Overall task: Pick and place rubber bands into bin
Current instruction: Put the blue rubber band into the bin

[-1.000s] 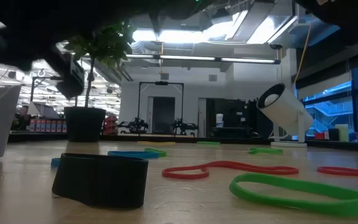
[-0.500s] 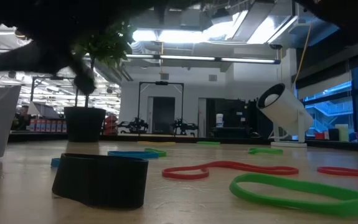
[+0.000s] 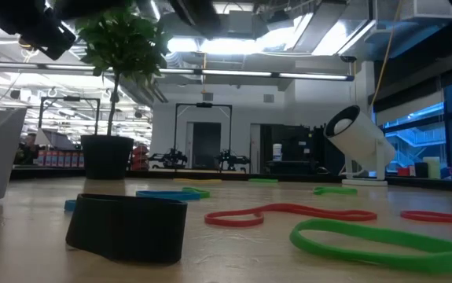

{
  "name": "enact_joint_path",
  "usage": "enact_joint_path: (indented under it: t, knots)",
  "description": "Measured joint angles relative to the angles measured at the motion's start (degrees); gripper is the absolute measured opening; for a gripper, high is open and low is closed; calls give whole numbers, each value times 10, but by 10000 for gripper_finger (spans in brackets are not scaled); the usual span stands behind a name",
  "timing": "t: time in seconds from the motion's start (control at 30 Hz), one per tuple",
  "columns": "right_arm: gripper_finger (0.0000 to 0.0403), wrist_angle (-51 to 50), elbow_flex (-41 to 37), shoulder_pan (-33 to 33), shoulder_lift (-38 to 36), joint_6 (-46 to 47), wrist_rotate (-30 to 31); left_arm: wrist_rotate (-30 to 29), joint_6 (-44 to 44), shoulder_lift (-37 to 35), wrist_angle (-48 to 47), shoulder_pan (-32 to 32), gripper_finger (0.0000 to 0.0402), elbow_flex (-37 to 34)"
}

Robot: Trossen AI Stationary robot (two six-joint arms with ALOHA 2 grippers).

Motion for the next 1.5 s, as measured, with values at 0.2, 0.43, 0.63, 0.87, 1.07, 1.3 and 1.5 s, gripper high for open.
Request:
enact_joint_path:
  t: [0.2,0.43,0.63,0.87,1.07,1.3,1.5]
  knots:
    - [3,56,-94,22,-12,73,-1,0,0,0,0,0,2,0]
    - [27,70,-174,3,-39,58,-19,-9,6,0,1,0,2,0]
    - [64,86,-215,-18,-32,-10,-93,-26,6,0,2,0,2,0]
    - [98,127,-266,-20,-28,-93,-89,-30,5,0,1,0,2,0]
    - [86,151,-271,-19,-11,-107,-65,-35,0,0,0,0,2,0]
    - [10,174,-272,-19,-8,-140,-42,-36,1,0,0,0,2,0]
    - [4,183,-273,-19,-10,-110,-42,-35,0,0,0,0,2,0]
